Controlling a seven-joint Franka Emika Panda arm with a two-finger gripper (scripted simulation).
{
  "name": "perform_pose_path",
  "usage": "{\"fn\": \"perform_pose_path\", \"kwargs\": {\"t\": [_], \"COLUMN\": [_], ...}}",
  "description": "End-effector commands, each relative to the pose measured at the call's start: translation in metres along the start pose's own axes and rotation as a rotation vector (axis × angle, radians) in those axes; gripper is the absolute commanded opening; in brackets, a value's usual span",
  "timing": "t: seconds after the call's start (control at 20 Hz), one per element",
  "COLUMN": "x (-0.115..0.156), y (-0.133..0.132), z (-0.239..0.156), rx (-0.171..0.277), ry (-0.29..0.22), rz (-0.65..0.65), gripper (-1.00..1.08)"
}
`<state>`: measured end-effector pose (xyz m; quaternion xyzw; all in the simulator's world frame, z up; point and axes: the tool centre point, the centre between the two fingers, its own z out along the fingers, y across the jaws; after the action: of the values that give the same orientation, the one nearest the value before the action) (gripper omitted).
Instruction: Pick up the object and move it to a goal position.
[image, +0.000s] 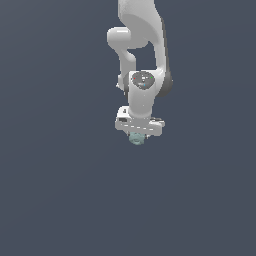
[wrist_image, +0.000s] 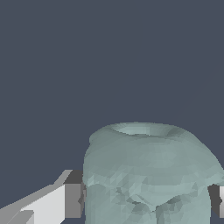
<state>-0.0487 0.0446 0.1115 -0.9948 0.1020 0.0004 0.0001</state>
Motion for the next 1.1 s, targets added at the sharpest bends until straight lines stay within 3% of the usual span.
{"fn": "perform_pose_path", "kwargs": {"t": [0.0, 1.05], "x": [-0.004, -0.042], "y": [-0.004, -0.047], "z": [-0.023, -0.252], "rx": [0.0, -0.001], "ry": [0.001, 0.001], "rz": [0.0, 0.0], "gripper": [-1.0, -1.0]}}
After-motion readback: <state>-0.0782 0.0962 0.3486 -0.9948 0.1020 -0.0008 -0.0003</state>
